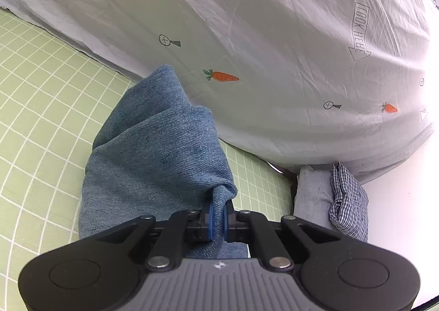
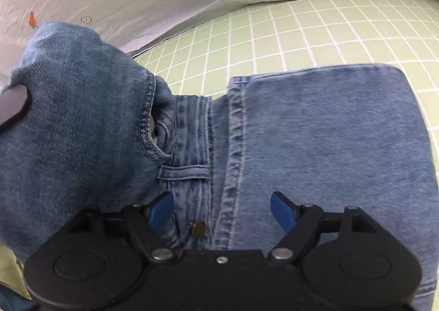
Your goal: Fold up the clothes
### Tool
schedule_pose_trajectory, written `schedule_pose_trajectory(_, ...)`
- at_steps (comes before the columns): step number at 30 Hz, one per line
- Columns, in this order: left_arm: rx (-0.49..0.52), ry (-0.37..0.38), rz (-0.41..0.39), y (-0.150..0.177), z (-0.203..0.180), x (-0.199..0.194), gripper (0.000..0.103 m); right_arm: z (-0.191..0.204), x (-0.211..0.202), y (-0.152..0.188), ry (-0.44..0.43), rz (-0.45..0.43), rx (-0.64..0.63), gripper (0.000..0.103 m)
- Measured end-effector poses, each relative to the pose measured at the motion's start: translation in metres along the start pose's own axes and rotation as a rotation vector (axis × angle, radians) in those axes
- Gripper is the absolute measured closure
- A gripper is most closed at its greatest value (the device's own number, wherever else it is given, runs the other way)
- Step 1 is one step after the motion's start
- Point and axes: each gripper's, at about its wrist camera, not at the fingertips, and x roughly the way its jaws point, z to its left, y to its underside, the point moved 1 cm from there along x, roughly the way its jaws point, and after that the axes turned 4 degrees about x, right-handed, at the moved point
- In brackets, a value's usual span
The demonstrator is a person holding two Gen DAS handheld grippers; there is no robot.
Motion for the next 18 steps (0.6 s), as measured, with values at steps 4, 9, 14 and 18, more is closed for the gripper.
schedule_pose_trajectory(4,-0.008,0.002,0.019,0.002,-0.006,0.012,0.097,-0.027,-0.022,0.002,-0.035,-0.003,0.077,0.016)
schedule_pose_trajectory(9,-0.005,0.018,0.076,0.011,-0.015,0.038,0.096,-0.073,-0.066,0.014,-0.022,-0.076,0.204,0.013)
schedule_pose_trajectory(14,0.016,0.024,0.196,0.033,-0.024,0.094,0.096,-0.124,-0.103,0.031,0.057,-0.168,0.356,0.010)
schedule_pose_trajectory(18,-0.029,-0.016,0.301,0.055,-0.021,0.150,0.093,-0.154,-0.116,0.040,0.143,-0.203,0.447,0.010)
